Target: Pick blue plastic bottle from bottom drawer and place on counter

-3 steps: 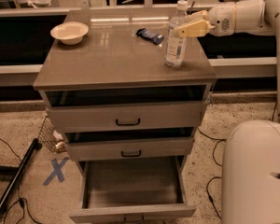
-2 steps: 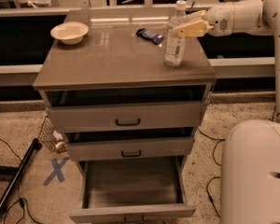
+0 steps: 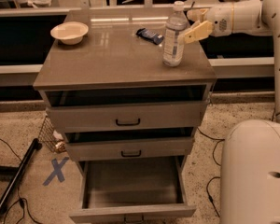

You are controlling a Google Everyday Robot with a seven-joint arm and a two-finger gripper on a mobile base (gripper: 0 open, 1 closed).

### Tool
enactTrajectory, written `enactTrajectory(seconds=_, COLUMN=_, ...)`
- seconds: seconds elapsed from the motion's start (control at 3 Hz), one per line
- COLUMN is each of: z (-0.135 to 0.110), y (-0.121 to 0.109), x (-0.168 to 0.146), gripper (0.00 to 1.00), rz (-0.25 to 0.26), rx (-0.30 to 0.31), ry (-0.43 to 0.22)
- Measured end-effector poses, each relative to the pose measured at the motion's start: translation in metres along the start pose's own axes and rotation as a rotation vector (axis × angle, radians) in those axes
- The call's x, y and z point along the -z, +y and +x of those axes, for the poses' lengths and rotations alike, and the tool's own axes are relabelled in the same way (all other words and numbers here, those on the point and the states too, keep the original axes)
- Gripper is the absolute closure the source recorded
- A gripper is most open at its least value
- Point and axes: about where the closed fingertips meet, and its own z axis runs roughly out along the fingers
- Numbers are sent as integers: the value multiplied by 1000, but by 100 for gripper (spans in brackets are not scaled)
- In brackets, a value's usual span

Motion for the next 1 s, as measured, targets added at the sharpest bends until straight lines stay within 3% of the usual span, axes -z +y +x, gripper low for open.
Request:
enactTrajectory(seconds=0.33, z=-13, y=0, x=10, gripper=0, rz=19, rx=48, ry=-24)
enactTrajectory(seconds=0.67, z=-48, y=3, x=36, gripper=0, rz=70, rx=147, ry=-76)
enactTrajectory(seconds=1.0, z=-89, y=5, x=69, gripper=0, rz=133, rx=172, ry=-202)
